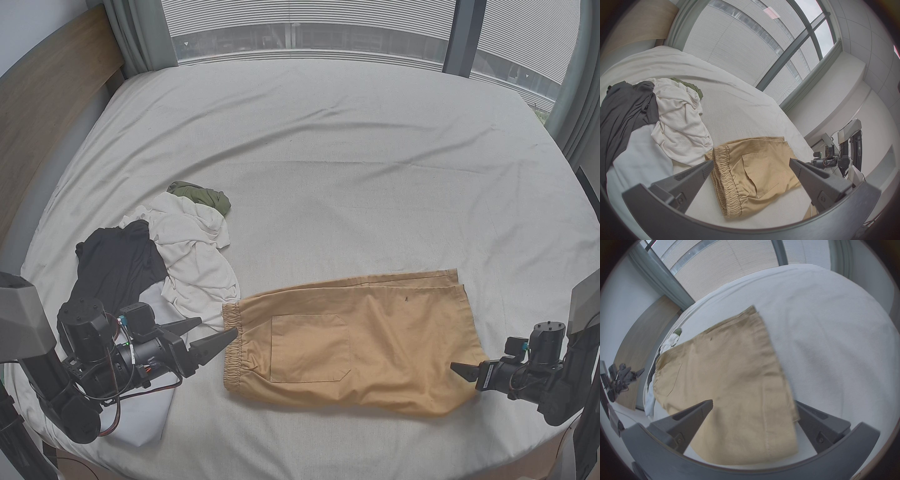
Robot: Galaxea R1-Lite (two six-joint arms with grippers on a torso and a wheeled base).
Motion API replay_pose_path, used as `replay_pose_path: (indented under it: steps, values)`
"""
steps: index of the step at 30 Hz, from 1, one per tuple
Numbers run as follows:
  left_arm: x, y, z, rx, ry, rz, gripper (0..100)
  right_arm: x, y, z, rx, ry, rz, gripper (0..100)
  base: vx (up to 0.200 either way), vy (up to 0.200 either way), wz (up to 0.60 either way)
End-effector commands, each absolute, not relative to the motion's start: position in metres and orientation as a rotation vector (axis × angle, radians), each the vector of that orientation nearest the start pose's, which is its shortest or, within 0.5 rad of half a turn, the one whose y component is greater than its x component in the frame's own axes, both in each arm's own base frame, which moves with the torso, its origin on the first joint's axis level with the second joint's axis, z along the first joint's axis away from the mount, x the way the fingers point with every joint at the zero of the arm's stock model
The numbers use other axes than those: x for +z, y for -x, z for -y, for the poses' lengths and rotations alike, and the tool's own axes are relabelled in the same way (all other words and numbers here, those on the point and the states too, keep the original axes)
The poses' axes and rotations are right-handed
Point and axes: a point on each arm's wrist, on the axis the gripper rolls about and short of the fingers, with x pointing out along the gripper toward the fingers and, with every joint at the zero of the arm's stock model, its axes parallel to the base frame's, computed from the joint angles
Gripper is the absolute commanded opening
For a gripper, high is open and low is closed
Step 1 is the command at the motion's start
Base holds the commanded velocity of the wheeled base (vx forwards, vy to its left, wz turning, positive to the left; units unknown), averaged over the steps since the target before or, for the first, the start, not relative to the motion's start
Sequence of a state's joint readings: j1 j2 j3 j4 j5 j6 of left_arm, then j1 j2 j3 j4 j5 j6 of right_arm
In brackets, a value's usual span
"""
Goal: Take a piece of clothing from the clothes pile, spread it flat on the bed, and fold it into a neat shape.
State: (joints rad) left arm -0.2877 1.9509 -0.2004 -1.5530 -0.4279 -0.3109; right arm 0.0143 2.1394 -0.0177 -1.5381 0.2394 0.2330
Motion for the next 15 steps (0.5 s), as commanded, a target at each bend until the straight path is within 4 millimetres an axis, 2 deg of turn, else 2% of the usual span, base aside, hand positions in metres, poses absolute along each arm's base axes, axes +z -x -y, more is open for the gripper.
replay_pose_path:
  steps: [1,5,9,14,15]
  values:
    - [0.074,-0.24,0.081,-0.676,0.311,-0.306,100,0.023,-0.224,0.012,0.107,-0.305,-0.51,100,0.0,0.0,0.0]
    - [0.074,-0.24,0.082,-0.679,0.31,-0.307,100,0.034,-0.238,0.014,0.121,-0.298,-0.427,100,0.0,0.0,0.0]
    - [0.074,-0.241,0.082,-0.681,0.31,-0.306,100,0.052,-0.268,0.011,0.198,-0.278,-0.293,100,0.0,0.0,0.0]
    - [0.074,-0.241,0.082,-0.681,0.31,-0.307,100,0.064,-0.294,0.0,0.252,-0.259,-0.221,100,0.0,0.0,0.0]
    - [0.074,-0.241,0.082,-0.681,0.31,-0.307,100,0.064,-0.294,0.0,0.252,-0.259,-0.221,100,0.0,0.0,0.0]
